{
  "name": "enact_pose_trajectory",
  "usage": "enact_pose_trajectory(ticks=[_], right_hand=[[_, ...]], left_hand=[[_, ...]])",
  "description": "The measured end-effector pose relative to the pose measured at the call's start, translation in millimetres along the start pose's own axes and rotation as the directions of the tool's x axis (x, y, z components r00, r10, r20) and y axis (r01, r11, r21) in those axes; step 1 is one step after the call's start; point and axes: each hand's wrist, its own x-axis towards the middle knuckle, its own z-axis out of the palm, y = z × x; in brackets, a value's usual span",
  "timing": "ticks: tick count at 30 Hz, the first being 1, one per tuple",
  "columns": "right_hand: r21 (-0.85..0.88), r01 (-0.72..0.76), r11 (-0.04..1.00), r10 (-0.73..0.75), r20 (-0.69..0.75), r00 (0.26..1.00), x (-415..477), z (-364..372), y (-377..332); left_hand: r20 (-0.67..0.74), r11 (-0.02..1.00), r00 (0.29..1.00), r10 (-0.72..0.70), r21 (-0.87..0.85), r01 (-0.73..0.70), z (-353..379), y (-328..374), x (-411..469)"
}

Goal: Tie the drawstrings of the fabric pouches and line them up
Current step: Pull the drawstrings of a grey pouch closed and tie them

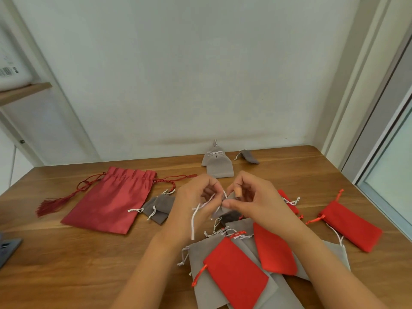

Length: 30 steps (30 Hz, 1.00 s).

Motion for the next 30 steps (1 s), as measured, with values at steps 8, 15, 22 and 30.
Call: enact_pose_trajectory(ticks=[8, 15, 22, 30], right_hand=[[0.209, -0.098, 0.973, 0.112, -0.053, 0.992, 6, -6, 5], [0.377, -0.150, 0.914, 0.167, -0.013, 0.986, 5, 1, 4], [0.484, -0.115, 0.867, 0.194, -0.117, 0.974, 5, 9, 3], [0.738, -0.246, 0.628, 0.265, 0.094, 0.960, 7, 10, 2]], left_hand=[[0.003, 0.970, 0.973, 0.230, 0.076, -0.230, 2, -5, -2], [-0.037, 0.954, 0.965, 0.258, 0.167, -0.249, 1, -13, 0], [-0.086, 0.961, 0.963, 0.255, 0.131, -0.243, 1, -11, 0], [-0.015, 0.977, 0.980, 0.200, 0.075, -0.199, 10, -5, -3]])
